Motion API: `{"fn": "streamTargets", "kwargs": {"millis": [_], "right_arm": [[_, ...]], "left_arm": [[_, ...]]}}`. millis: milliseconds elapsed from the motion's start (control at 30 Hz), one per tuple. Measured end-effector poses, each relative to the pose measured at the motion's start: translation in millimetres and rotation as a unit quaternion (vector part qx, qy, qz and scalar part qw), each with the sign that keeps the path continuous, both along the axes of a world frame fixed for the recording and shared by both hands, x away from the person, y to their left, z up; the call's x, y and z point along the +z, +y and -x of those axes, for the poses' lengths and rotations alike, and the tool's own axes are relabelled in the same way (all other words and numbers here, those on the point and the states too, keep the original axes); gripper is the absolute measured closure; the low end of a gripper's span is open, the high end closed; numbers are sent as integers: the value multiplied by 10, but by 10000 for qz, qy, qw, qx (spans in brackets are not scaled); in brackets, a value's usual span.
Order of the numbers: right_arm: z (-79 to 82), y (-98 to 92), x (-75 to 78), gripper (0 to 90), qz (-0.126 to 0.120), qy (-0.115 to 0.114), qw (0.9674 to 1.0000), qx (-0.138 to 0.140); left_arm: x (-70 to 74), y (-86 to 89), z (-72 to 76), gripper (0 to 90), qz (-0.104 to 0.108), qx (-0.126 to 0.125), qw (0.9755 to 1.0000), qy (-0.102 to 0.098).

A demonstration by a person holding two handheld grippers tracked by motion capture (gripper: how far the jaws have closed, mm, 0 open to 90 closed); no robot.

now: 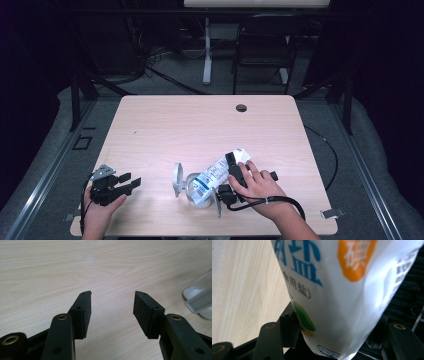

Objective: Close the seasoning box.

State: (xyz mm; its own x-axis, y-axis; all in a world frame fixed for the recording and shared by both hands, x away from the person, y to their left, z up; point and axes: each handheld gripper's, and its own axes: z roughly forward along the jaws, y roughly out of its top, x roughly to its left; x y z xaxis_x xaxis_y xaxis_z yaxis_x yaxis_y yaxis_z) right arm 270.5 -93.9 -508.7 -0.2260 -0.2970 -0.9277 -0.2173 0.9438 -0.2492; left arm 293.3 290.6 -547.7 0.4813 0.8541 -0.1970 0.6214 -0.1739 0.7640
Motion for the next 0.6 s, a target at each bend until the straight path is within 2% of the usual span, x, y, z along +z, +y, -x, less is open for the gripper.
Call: {"fn": "streamTargets", "kwargs": {"millis": [600], "right_arm": [[-4, 3, 6, 409, 4, -16, 10000, 43]], "left_arm": [[-4, 11, 0, 490, 1, 11, 10000, 7]]}}
